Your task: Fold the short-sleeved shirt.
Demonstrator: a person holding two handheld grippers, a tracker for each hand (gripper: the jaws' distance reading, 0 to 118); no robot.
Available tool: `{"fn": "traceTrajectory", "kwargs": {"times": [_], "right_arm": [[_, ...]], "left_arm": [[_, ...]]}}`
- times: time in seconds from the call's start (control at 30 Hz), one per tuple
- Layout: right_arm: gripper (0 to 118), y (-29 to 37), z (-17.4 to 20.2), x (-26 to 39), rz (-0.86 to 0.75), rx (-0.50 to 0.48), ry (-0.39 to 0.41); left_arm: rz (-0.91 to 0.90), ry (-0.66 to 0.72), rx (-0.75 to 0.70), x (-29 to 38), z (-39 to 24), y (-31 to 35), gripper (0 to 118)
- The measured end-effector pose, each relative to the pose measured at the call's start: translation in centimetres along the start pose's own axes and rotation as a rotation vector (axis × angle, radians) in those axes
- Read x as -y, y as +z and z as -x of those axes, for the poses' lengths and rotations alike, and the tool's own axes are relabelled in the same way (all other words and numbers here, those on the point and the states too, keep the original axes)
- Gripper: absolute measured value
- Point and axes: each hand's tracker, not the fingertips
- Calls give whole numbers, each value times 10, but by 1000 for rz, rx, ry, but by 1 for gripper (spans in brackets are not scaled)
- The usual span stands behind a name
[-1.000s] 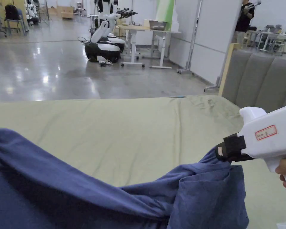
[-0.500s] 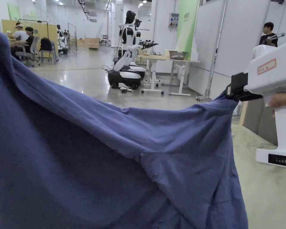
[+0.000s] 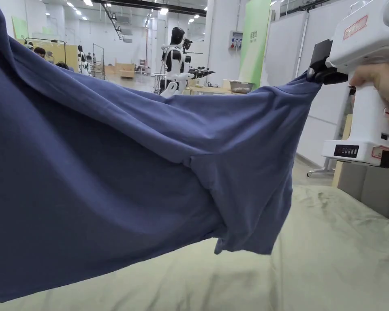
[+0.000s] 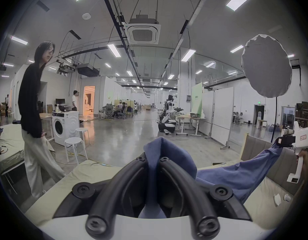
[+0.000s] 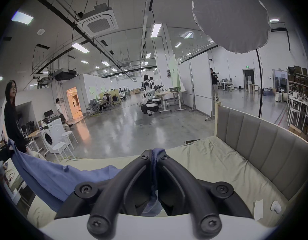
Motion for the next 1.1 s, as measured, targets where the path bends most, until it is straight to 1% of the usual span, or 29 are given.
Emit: {"fn": "traceTrajectory", "kwargs": {"times": [0.1,0.2,0.3,0.4,0.43,0.53,0.6,0.7,0.9,1.0,1.1], "right_arm": [[6,-15,-2,5,-2,2,-1],[6,-27,-11,23,31,-25,-13],[6,-34,-21,55,111,-42,-29],[6,-26,-35,88,185,-103,-38],[6,-22,-39,100,210,-101,-33],[6,2,-47,142,300,-103,-5],[6,15,-55,169,348,-103,-7],[6,42,-67,217,427,-92,-31],[6,91,-89,309,586,-40,-36],[6,115,-101,343,609,-26,-69],[6,143,-107,369,645,-18,-76]], "left_arm": [[11,8,9,11,-5,-15,8],[56,17,33,37,-9,-30,8],[131,30,72,75,-13,-35,8],[213,74,165,118,-15,-29,8],[234,86,185,133,-16,-24,8],[298,91,231,177,-18,-2,8],[332,96,244,203,-18,12,8],[409,110,248,243,-17,41,8],[503,91,184,313,-13,110,8],[506,105,169,340,-6,147,8],[560,113,128,357,1,180,8]]}}
